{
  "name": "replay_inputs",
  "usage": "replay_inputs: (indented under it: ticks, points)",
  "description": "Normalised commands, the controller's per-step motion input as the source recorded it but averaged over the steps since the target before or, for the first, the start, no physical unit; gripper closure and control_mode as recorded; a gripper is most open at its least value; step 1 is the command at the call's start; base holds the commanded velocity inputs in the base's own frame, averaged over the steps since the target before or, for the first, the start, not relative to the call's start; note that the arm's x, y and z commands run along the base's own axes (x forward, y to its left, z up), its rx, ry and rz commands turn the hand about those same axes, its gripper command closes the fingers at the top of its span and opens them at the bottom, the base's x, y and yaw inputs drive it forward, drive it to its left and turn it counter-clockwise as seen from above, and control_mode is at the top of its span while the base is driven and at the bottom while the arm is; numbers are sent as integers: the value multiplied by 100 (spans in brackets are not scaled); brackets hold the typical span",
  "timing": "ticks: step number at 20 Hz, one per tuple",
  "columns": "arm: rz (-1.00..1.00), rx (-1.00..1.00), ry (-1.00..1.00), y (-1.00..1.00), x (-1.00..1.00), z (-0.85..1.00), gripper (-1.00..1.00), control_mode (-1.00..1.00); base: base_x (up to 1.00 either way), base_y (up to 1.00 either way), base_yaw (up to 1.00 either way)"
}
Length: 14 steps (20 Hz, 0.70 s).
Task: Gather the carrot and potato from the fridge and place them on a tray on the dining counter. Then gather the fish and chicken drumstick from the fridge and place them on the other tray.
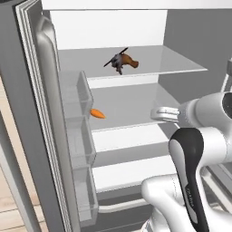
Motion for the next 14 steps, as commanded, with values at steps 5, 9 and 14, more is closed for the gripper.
replay_inputs:
  ticks: [5, 9, 14]
  points:
    - [0, 0, 0, 0, 0, 0, -100, 100, 19, 40, -11]
    - [0, 0, 0, 0, 0, 0, -100, 100, 22, 18, -4]
    - [0, 0, 2, 11, 11, -1, -100, -100, 10, 21, 0]
